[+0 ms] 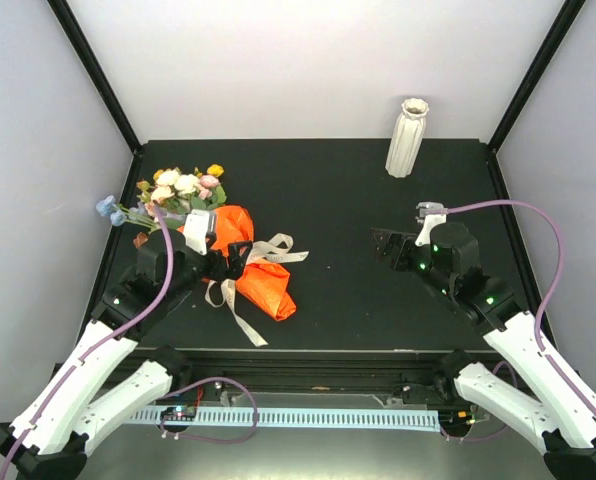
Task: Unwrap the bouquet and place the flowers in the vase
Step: Move the fake flower to the center of the board.
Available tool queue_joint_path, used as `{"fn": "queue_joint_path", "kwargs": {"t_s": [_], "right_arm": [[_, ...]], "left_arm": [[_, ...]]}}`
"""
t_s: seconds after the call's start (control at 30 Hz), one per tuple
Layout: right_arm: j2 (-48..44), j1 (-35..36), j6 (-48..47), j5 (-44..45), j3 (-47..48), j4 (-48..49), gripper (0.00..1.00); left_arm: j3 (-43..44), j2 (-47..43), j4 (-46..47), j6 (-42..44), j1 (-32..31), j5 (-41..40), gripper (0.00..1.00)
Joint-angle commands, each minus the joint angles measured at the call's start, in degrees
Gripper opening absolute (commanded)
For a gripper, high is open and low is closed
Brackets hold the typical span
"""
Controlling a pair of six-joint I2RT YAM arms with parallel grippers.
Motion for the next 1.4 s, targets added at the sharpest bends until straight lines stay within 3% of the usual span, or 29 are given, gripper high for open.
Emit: {"fn": "queue_joint_path", "kwargs": {"t_s": [0.0, 0.17, 0.43, 0.57, 0.83, 0.97, 1.1, 1.2, 1.37], "right_arm": [[-0.20, 0.49, 0.08, -0.45, -0.87, 2.36, 1.00], [1.28, 0.54, 0.32, -5.97, -1.49, 4.43, 1.00], [8.64, 0.87, 2.99, -24.92, -6.50, 16.00, 0.96], [14.05, 3.07, 4.54, -25.52, -8.64, 21.00, 0.90], [30.09, 9.25, 3.88, -29.51, -5.60, 27.83, 0.57], [38.81, 13.31, 0.82, -34.43, -2.57, 31.40, 0.52], [46.59, 16.65, -2.14, -32.90, 1.85, 29.34, 0.42], [50.75, 16.79, -1.61, -33.86, 3.21, 30.73, 0.41], [55.02, 16.83, 0.16, -32.48, 5.37, 31.63, 0.52]], "left_arm": [[0.30, -0.18, -0.72, 1.37, -0.26, -2.52, 0.99], [1.15, -0.38, -2.67, 3.76, -0.25, -6.61, 0.99], [1.65, -1.61, -4.83, 7.40, -0.26, -11.95, 0.99], [0.67, -2.76, -4.92, 8.98, -0.26, -14.94, 0.99], [-3.22, -4.35, -1.95, 10.96, -0.22, -19.10, 0.99], [-3.54, -5.18, -1.85, 11.06, -0.16, -20.10, 0.99], [-3.91, -6.88, -1.71, 11.19, -0.17, -20.59, 0.99], [-4.11, -8.20, -1.40, 11.15, -0.18, -21.38, 0.99], [-4.63, -9.60, -0.83, 11.29, -0.21, -21.64, 0.99]]}}
